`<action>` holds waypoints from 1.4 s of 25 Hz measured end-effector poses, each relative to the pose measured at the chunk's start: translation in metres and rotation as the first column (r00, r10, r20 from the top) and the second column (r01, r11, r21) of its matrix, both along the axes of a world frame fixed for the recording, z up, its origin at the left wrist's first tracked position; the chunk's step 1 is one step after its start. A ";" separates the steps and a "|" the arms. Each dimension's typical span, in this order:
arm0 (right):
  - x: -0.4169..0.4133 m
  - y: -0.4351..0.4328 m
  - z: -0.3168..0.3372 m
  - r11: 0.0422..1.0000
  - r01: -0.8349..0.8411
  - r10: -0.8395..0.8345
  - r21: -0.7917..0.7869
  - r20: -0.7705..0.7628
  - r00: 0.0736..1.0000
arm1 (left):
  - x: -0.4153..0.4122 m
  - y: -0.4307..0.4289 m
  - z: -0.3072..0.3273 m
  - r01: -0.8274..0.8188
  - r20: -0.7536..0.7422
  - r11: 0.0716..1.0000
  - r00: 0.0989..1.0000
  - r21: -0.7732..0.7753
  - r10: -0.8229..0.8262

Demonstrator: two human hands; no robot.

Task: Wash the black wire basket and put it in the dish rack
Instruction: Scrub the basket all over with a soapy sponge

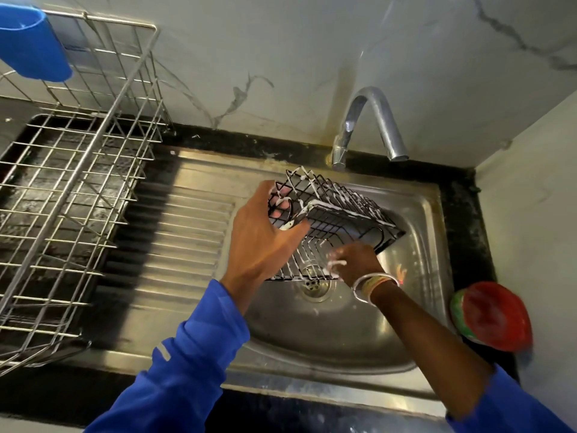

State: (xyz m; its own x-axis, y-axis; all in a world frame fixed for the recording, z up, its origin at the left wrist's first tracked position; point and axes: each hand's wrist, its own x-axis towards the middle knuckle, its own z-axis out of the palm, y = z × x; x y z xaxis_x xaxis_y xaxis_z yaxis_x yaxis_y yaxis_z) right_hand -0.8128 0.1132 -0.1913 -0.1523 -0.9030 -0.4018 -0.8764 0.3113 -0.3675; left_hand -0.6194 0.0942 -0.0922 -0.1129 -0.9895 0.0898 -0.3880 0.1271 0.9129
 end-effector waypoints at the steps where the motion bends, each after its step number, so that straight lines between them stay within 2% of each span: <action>1: -0.005 0.004 0.000 0.999 -0.051 0.051 0.015 -0.051 0.997 | 0.002 -0.002 0.000 -0.014 0.016 1.000 1.000 -0.001 0.014; 3: -0.009 0.005 0.000 0.991 -0.125 0.115 -0.038 -0.193 0.974 | 0.004 -0.005 0.000 -0.037 0.025 0.999 0.999 0.009 0.036; 5: -0.006 0.003 -0.003 0.984 -0.175 0.164 -0.014 -0.282 0.945 | 0.001 -0.004 0.003 -0.031 0.011 0.999 0.999 0.017 0.031; 7: 0.002 -0.001 -0.001 0.980 -0.194 0.199 0.046 -0.304 0.932 | -0.005 -0.002 0.005 0.006 -0.003 0.999 1.000 0.034 -0.006; 11: -0.004 -0.006 -0.012 0.936 -0.352 0.323 -0.019 -0.350 0.879 | -0.012 -0.001 0.008 0.020 0.025 1.000 0.999 0.004 -0.020; 13: -0.008 0.008 -0.011 0.912 -0.409 0.389 0.021 -0.359 0.849 | -0.009 -0.004 0.005 0.007 0.028 1.000 1.000 0.027 -0.008; 16: 0.001 0.012 0.005 0.932 -0.355 0.355 0.071 -0.373 0.857 | -0.007 -0.006 -0.002 -0.018 0.009 0.997 1.000 0.075 0.017; 18: 0.004 -0.001 0.007 0.956 -0.285 0.285 0.068 -0.446 0.848 | -0.013 -0.003 0.000 0.006 0.022 0.998 1.000 0.063 -0.008; 20: 0.002 -0.010 0.005 0.949 -0.314 0.288 -0.001 -0.396 0.872 | -0.018 -0.001 0.007 0.032 0.059 0.999 0.998 0.025 -0.033; 21: 0.001 -0.007 -0.001 0.933 -0.360 0.334 -0.022 -0.324 0.885 | -0.017 -0.002 0.010 0.035 0.079 0.999 0.996 0.012 -0.036; 22: -0.001 0.000 -0.001 0.916 -0.401 0.371 -0.027 -0.329 0.868 | -0.015 -0.004 0.011 0.033 0.095 0.999 0.995 0.007 -0.033; 25: -0.006 0.018 0.003 0.908 -0.412 0.405 0.073 -0.401 0.822 | -0.006 -0.011 0.010 -0.011 0.097 0.998 0.995 0.054 0.005; 28: -0.003 -0.001 0.000 0.945 -0.325 0.299 0.043 -0.520 0.800 | -0.012 -0.010 0.009 0.004 0.081 0.998 0.997 0.063 -0.009; 31: 0.009 -0.001 -0.007 0.923 -0.385 0.353 0.028 -0.465 0.812 | -0.022 -0.004 0.013 0.034 0.093 0.999 0.995 0.042 -0.038; 33: 0.006 0.012 -0.009 0.897 -0.436 0.424 0.072 -0.419 0.803 | -0.017 -0.005 0.013 0.016 0.110 0.999 0.994 0.047 -0.021; 34: 0.003 0.020 -0.005 0.898 -0.423 0.435 0.120 -0.377 0.818 | -0.013 -0.005 0.012 0.002 0.120 0.998 0.993 0.058 -0.009; 35: -0.001 0.022 -0.001 0.917 -0.387 0.395 0.098 -0.364 0.843 | -0.010 -0.006 0.012 -0.015 0.126 0.997 0.992 0.072 0.006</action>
State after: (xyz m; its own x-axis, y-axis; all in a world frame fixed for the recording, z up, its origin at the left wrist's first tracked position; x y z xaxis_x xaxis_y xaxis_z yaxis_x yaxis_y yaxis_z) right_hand -0.8135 0.1351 -0.1927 0.0714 -0.9115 -0.4051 -0.9966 -0.0822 0.0093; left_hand -0.6291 0.0883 -0.0803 -0.1088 -0.9941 0.0036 -0.5011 0.0580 0.8634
